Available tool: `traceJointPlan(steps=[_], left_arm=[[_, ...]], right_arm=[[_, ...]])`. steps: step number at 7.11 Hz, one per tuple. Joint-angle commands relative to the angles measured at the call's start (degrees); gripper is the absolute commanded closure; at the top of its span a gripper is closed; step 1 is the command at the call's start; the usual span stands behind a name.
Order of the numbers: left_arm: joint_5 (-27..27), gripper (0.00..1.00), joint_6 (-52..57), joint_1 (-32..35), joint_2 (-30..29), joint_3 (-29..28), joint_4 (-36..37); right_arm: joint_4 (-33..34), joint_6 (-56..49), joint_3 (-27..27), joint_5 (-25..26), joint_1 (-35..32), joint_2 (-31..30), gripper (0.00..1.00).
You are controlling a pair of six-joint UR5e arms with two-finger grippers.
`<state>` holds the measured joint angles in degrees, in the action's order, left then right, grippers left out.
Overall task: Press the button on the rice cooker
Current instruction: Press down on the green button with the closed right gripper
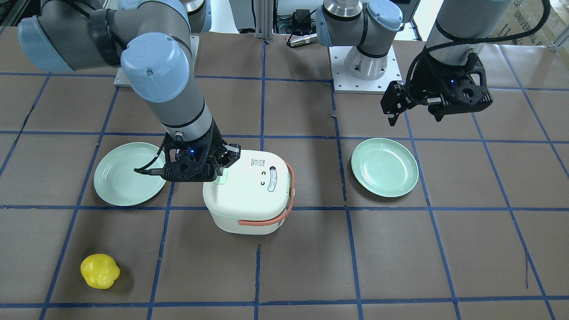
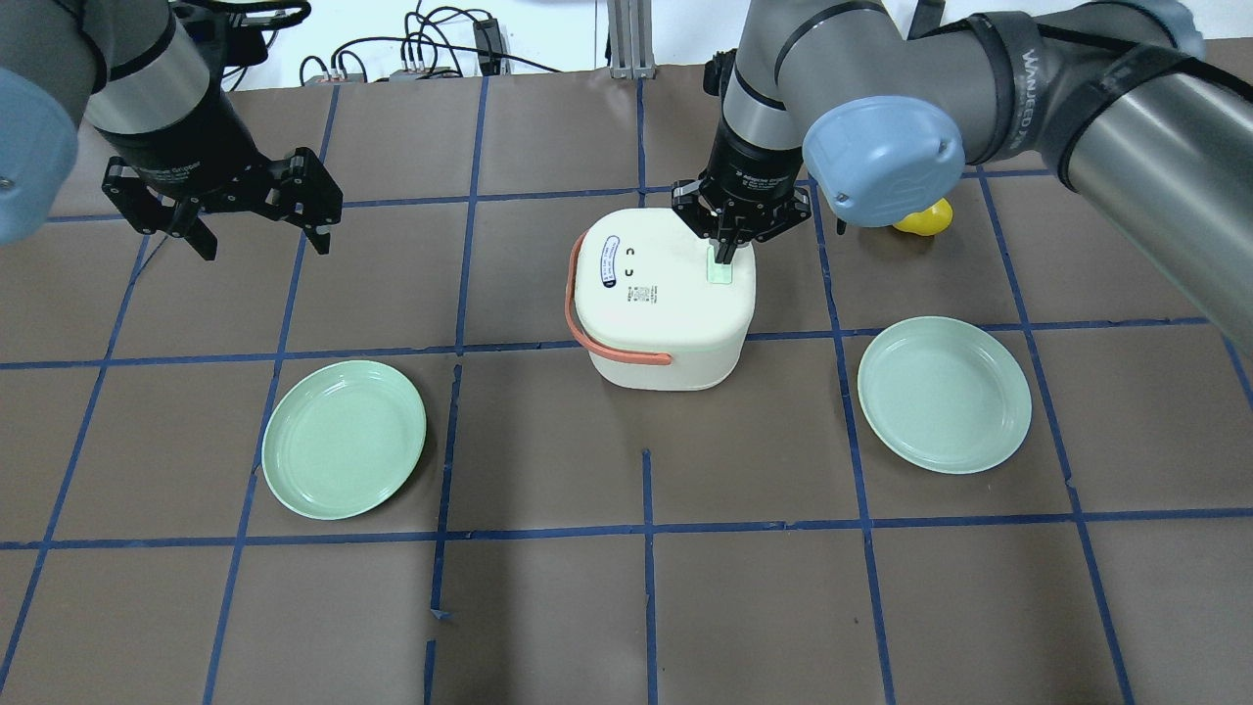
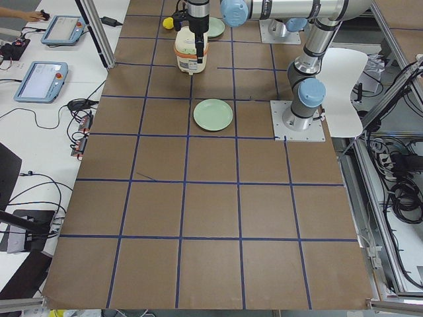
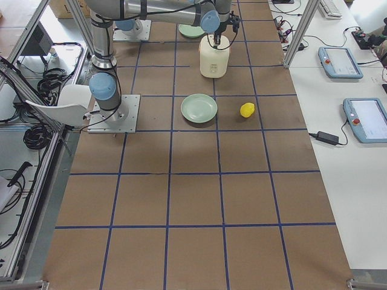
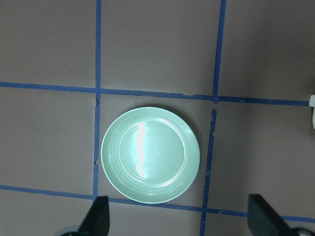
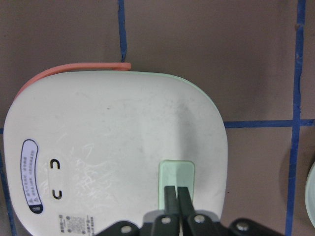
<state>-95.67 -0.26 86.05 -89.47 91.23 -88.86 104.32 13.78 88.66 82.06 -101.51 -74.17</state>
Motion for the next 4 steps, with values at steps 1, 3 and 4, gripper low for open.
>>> traceJointPlan(steps=[1,3,4], left_arm=[[0.0,0.00,0.0,0.0,0.0,0.0,-0.1],[0.0,0.00,0.0,0.0,0.0,0.0,0.0],[0.0,0.00,0.0,0.0,0.0,0.0,-0.1]], right_arm=[[0.4,-0.1,0.0,0.0,0.0,0.7,0.85],[1.1,0.0,0.1,0.0,0.0,1.3,0.85],[1.1,0.0,0.1,0.0,0.1,1.4,0.85]])
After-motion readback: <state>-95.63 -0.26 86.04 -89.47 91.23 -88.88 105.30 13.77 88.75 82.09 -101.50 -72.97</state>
